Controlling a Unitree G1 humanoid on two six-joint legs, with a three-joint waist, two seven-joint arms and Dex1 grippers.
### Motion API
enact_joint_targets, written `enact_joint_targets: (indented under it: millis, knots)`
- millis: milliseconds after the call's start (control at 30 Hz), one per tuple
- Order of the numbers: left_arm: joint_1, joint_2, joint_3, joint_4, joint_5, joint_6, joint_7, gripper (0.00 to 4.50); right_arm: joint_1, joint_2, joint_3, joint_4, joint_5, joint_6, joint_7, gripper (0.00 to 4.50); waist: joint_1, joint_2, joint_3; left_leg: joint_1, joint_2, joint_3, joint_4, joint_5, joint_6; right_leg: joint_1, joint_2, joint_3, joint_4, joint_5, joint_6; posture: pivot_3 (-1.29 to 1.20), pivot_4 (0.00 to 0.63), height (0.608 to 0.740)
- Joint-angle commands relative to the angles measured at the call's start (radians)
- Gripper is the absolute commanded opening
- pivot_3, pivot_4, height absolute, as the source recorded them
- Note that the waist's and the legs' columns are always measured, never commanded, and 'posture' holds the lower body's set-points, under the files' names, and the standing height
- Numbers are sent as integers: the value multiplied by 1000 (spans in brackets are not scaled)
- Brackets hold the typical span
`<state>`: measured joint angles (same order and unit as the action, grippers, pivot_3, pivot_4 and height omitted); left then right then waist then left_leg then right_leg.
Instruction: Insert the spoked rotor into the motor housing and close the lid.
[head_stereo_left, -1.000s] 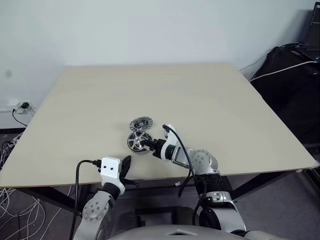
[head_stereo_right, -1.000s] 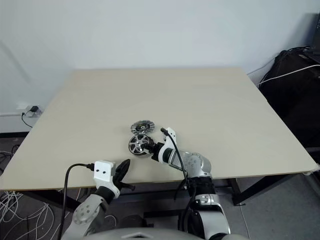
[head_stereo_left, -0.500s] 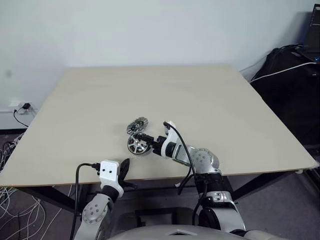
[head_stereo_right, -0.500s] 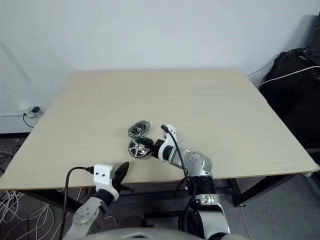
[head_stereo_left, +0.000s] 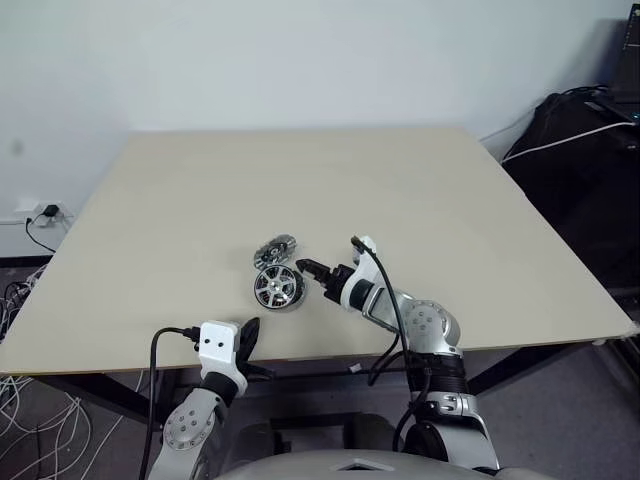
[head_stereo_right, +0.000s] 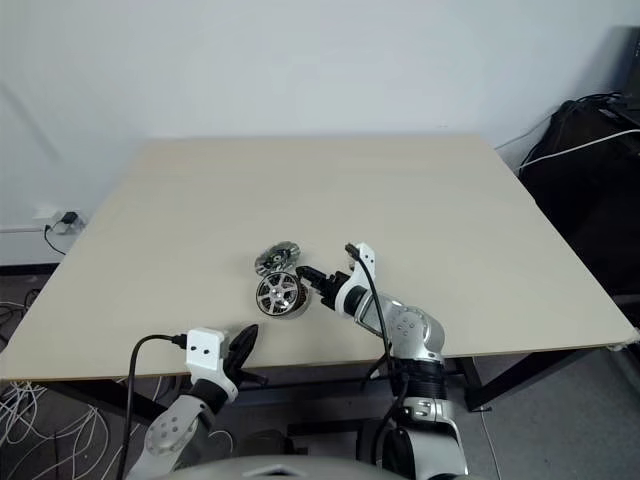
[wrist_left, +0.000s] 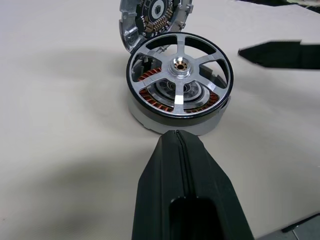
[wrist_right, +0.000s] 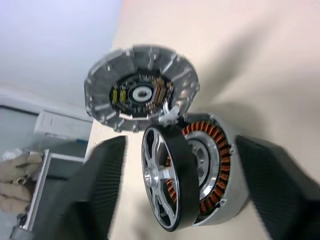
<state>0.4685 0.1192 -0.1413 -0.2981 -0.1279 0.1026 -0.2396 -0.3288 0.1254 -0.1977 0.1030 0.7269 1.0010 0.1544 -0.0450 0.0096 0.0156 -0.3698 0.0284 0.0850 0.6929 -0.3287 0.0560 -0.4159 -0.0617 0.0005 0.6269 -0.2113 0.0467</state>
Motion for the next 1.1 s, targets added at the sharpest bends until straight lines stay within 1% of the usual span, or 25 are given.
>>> enact_joint_targets:
  millis: [33,167,300,433,700,1100]
  knots:
    - [-9,0,-5,-59,-1,4,4,0,20,5,46,-95,-15,-56,26,2640,0,0,0,0,0,0,0,0,0,0,0,0,0,0,0,0,0,740]
    - [-14,-1,-7,-66,-1,18,5,0,66,-76,199,-177,-132,-147,93,1298,-1,0,0,0,0,0,0,0,0,0,0,0,0,0,0,0,0,740]
    - [-18,0,-9,-67,-4,25,2,0,94,-143,335,-186,-226,-219,166,14,-3,-1,0,1,0,0,0,0,0,1,0,0,0,0,0,0,0,740]
    - [-18,0,-9,-59,-6,20,-1,0,103,-155,412,-183,-250,-248,232,14,-4,-1,0,2,0,0,0,0,0,1,0,0,0,0,0,0,0,740]
    - [1,-17,14,-32,4,-24,29,0,73,-151,494,-150,-276,-260,326,14,1,-3,1,2,0,0,0,0,0,2,0,0,0,0,0,0,0,740]
    - [20,-34,-4,-95,6,10,62,0,5,-71,526,-6,-354,-265,308,14,5,-4,0,2,0,0,0,0,-1,2,0,0,0,0,0,0,0,740]
